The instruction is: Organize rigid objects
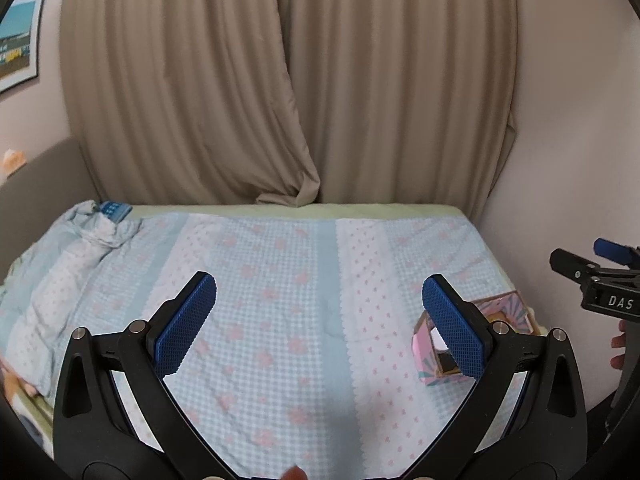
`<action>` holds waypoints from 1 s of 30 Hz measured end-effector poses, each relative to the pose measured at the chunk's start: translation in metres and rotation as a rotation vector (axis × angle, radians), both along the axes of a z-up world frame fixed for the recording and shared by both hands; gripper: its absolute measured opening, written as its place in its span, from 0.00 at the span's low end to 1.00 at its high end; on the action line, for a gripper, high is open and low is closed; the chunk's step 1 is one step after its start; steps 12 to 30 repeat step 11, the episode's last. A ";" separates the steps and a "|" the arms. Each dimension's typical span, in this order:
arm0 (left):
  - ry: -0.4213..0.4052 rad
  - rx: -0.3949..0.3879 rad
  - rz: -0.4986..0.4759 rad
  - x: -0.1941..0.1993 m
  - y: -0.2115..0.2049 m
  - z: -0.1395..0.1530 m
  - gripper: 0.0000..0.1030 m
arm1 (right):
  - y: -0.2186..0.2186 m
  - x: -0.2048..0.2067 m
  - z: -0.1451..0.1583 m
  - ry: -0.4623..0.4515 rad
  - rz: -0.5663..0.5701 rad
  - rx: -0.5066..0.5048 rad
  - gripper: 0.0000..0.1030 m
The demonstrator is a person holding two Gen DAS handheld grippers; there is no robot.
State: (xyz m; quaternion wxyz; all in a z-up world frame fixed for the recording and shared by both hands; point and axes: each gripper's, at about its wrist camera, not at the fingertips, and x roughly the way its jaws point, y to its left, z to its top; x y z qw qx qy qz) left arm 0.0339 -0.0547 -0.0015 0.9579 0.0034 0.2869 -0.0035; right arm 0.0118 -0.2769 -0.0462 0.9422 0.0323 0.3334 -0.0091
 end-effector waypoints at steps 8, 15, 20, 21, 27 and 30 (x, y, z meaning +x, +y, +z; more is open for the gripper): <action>0.018 -0.008 0.019 0.010 0.012 -0.007 1.00 | 0.002 0.005 -0.001 0.003 -0.002 -0.003 0.99; 0.038 -0.012 0.001 0.020 0.018 -0.014 1.00 | 0.004 0.011 -0.004 0.019 -0.013 0.000 0.99; 0.038 -0.012 0.001 0.020 0.018 -0.014 1.00 | 0.004 0.011 -0.004 0.019 -0.013 0.000 0.99; 0.038 -0.012 0.001 0.020 0.018 -0.014 1.00 | 0.004 0.011 -0.004 0.019 -0.013 0.000 0.99; 0.038 -0.012 0.001 0.020 0.018 -0.014 1.00 | 0.004 0.011 -0.004 0.019 -0.013 0.000 0.99; 0.038 -0.012 0.001 0.020 0.018 -0.014 1.00 | 0.004 0.011 -0.004 0.019 -0.013 0.000 0.99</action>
